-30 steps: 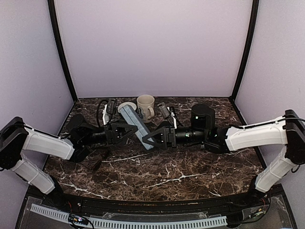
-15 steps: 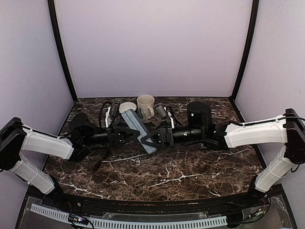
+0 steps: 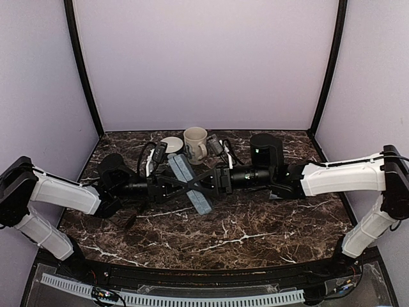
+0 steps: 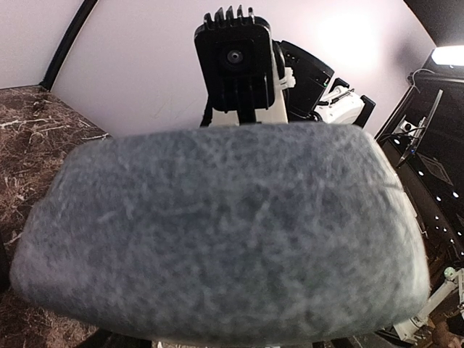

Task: Organize the sunglasses
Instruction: Open the sunglasses case.

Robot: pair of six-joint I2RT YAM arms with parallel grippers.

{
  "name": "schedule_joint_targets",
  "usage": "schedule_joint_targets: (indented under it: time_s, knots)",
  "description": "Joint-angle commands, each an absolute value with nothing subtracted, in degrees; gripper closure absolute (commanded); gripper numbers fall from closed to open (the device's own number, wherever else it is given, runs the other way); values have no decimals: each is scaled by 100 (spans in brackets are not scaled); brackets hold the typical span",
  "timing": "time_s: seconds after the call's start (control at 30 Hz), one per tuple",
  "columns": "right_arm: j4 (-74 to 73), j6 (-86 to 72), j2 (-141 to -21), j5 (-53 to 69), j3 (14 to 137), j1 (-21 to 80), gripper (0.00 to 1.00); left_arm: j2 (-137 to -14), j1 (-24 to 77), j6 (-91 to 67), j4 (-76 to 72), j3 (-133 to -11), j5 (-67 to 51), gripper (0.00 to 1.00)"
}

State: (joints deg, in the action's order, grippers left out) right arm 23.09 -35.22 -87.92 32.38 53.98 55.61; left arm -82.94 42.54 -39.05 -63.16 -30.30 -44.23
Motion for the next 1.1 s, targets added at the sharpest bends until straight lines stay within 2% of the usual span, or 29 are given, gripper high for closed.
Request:
schedule_joint_targets:
  time_s: [0.0, 0.27, 0.5, 0.8, 0.97, 1.07]
  knots:
    - [2581, -3418, -8677, 3399, 5246, 5581, 19, -8277, 4271, -4050, -6828, -3090, -4453, 100]
    - [2439, -3184, -8592, 3528, 5019, 5581, 13, -8375, 4263, -4388, -7412, -3026, -4526, 100]
    - [2618, -3301, -8574, 3568, 4974, 5523, 21, -8378, 4263, -4386, -7383, -3015, -4564, 100]
    - [3110, -3713, -8529, 3715, 4842, 5362, 13, -8323, 4263, -4280, -7241, -2954, -4580, 100]
    - [3109, -3735, -8636, 3789, 4894, 5364, 20, -8341, 4264, -4281, -7242, -2965, -4598, 100]
    - [3106, -3743, -8666, 3801, 4896, 5362, 21, -8340, 4263, -4265, -7204, -2985, -4601, 100]
